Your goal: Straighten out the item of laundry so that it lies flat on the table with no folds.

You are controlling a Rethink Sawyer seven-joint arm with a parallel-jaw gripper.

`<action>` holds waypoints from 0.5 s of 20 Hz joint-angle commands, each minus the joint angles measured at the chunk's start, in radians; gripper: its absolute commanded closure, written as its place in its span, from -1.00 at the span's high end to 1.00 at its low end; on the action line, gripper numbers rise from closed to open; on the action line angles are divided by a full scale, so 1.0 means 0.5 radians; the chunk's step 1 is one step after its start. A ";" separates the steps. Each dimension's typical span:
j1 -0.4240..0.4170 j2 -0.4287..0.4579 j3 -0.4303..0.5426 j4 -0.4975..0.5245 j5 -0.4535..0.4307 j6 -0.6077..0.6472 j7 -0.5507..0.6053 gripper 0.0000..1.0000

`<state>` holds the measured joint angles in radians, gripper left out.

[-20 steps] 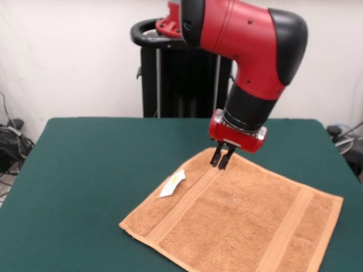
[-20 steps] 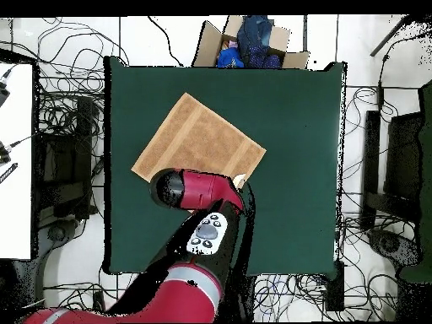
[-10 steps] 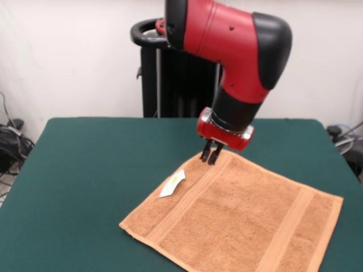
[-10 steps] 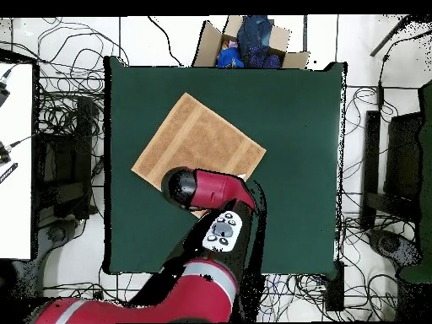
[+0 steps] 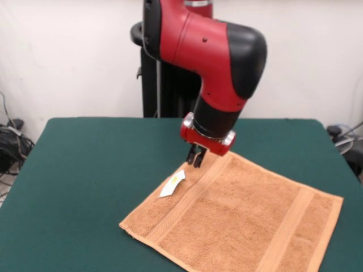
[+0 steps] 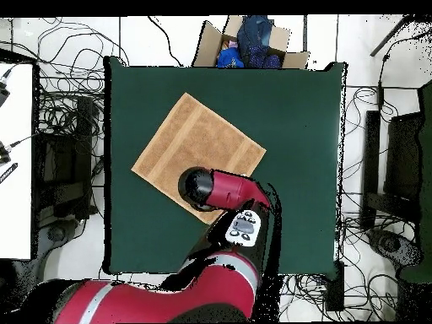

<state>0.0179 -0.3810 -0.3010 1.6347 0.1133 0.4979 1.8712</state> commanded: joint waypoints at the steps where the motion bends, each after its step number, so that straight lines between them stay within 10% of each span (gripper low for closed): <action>1: -0.102 0.073 0.370 0.172 -0.041 0.110 0.062 -1.00; 10: -0.181 0.036 0.485 0.321 -0.039 -0.026 0.106 -1.00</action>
<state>-0.0507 -0.3753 -0.2151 1.6989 0.1137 0.4975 1.8712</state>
